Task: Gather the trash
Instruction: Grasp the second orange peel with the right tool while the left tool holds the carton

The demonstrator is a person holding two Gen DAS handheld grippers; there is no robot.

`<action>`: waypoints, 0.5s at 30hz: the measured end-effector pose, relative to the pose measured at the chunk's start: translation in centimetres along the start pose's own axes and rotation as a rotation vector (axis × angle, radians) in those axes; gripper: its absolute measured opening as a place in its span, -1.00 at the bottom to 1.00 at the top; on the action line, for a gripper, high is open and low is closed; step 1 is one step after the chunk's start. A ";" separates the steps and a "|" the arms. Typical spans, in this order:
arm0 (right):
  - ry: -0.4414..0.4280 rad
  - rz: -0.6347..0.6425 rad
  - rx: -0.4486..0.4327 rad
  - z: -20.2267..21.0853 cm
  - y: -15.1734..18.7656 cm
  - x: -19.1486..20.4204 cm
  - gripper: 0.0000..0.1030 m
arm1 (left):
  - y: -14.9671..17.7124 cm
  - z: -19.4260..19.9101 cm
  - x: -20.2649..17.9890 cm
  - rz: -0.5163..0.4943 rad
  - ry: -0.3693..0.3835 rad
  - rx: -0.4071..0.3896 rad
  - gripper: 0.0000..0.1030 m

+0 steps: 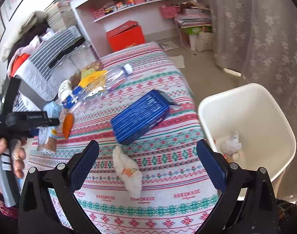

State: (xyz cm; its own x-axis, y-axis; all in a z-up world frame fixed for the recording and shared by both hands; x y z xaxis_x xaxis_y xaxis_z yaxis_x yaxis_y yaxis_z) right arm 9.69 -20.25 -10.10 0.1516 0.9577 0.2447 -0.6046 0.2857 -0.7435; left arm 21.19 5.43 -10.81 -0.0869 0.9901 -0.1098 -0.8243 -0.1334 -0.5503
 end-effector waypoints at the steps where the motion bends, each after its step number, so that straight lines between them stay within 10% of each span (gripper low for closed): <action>1: -0.029 0.022 0.018 -0.4 0.1 1.1 0.87 | -0.5 1.6 1.3 0.027 0.003 -0.034 0.14; 15: -0.301 0.134 0.299 -12.6 1.0 20.5 0.86 | -1.4 12.1 18.1 0.315 -0.053 -0.250 0.14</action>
State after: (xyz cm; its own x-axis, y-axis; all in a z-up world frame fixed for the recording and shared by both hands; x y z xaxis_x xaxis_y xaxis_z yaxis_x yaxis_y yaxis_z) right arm 21.99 0.13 -13.68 -0.1508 0.9201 0.3616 -0.8097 0.0948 -0.5791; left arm 13.98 24.01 -2.05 -0.3479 0.8989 -0.2663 -0.5913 -0.4308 -0.6817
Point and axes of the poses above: each gripper's, at about its wrist camera, not at the fingertips, and z roughly against the way its jaws point, x to its left, y to its underside, the point moved 5 cm from there along -z, roughly the way its jaws point, and after that the axes turned 13 degrees about -x, right-handed, at the moved point
